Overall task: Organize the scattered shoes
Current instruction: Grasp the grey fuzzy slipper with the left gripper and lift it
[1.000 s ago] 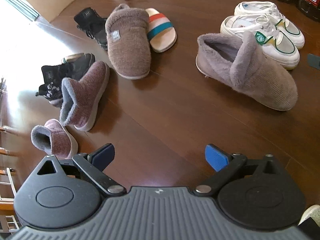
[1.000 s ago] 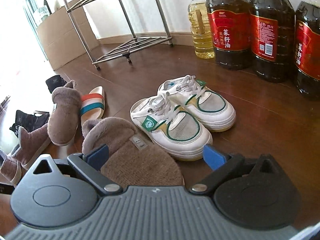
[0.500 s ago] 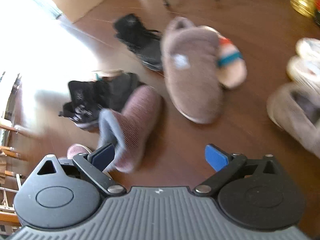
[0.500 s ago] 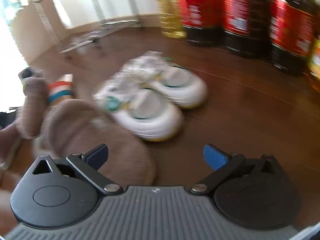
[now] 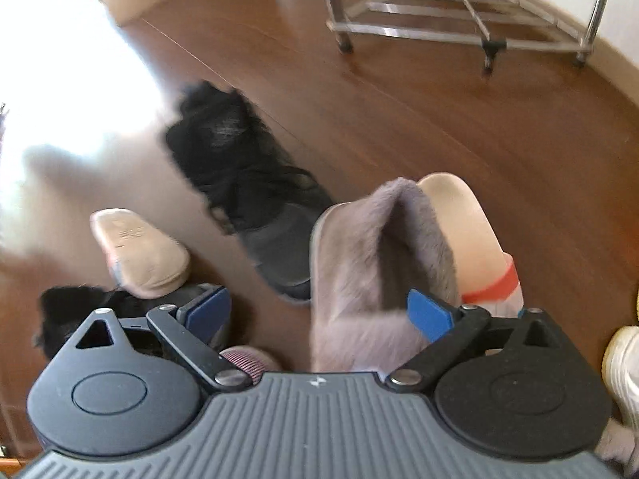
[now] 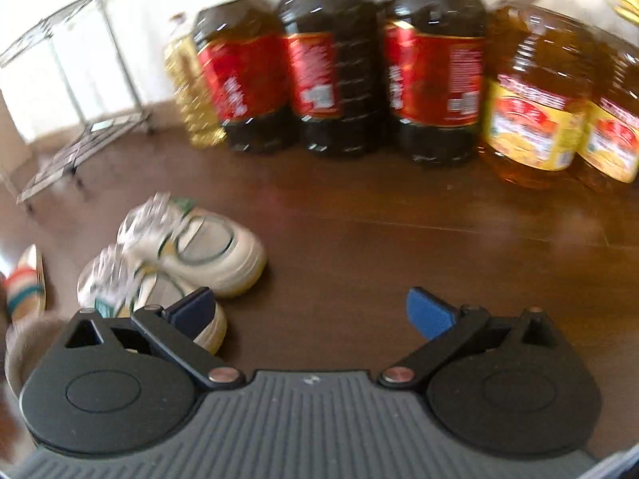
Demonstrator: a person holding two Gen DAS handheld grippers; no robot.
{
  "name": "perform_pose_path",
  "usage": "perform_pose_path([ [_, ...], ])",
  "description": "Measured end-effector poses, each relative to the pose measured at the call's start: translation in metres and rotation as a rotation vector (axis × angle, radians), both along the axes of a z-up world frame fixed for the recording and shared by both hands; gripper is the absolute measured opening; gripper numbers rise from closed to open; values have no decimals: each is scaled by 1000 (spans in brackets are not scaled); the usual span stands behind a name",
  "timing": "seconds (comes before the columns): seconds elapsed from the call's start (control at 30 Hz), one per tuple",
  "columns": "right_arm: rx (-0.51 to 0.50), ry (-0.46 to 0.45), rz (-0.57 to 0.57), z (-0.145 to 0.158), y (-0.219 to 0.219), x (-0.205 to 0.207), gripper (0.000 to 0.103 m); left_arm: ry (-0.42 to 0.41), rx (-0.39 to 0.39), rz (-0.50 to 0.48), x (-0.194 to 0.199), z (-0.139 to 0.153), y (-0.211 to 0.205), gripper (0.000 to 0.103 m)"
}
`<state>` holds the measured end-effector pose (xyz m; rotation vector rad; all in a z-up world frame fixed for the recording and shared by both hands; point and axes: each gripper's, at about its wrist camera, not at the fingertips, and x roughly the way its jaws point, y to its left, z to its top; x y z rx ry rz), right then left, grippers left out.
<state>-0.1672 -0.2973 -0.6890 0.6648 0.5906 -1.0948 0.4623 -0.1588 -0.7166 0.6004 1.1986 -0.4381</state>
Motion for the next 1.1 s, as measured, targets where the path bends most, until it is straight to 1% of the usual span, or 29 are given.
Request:
perform_pose_path([
  [0.03,11,-7,-14,0,0,-4,102,25,17,10,3,-10,-2,79],
  [0.1,28,-1,-18,-3,2,-7,102,75,52,29,9,-29,-5,63],
  [0.13,32,4,-16,-5,2,-7,102,100,70,39,12,-38,-6,41],
  [0.17,38,9,-13,-7,3,-6,102,75,103,49,12,-46,-3,22],
  [0.2,50,16,-1,-11,4,-4,102,43,137,60,11,-54,2,20],
  [0.23,63,24,12,-15,6,-3,102,33,122,69,10,-55,11,17],
  [0.27,73,30,24,-19,7,-1,102,45,95,91,10,-53,20,15],
  [0.33,78,16,53,-19,10,2,102,73,39,138,10,-48,38,15],
  [0.37,75,12,63,-19,10,3,102,112,28,150,-4,-45,49,15],
  [0.5,73,-28,75,-19,8,3,102,283,-10,189,-65,-33,91,17],
  [0.63,78,-88,87,-17,8,1,102,453,-47,228,-127,-21,132,22],
  [0.67,75,-96,102,-16,10,2,102,496,-57,238,-142,-18,143,24],
  [0.7,69,-98,125,-15,14,3,102,558,-62,237,-165,-21,147,26],
  [0.73,63,-99,147,-14,17,4,102,632,-62,236,-187,-26,149,30],
  [0.77,56,-100,172,-13,20,6,102,705,-54,227,-208,-29,151,31],
  [0.8,44,-97,200,-12,24,7,102,724,-44,204,-223,-25,153,31],
  [0.83,36,-95,218,-11,27,7,102,736,-35,179,-238,-19,155,31],
  [0.87,7,-87,286,-7,39,9,102,748,-26,154,-253,-13,158,34],
  [0.9,-11,-89,340,-6,47,9,102,724,-26,130,-262,-2,161,39],
  [0.97,-38,-84,455,-5,64,12,102,667,-29,84,-278,21,168,60],
  [1.0,-47,-80,509,-5,72,14,102,612,-40,61,-289,41,176,65],
  [1.03,-46,-80,543,-6,78,15,102,557,-61,39,-299,59,185,72],
  [1.07,-34,-80,676,-10,99,22,102,512,-73,29,-307,73,197,76],
  [1.1,-12,-74,764,-14,113,29,102,486,-76,26,-311,82,200,78],
])
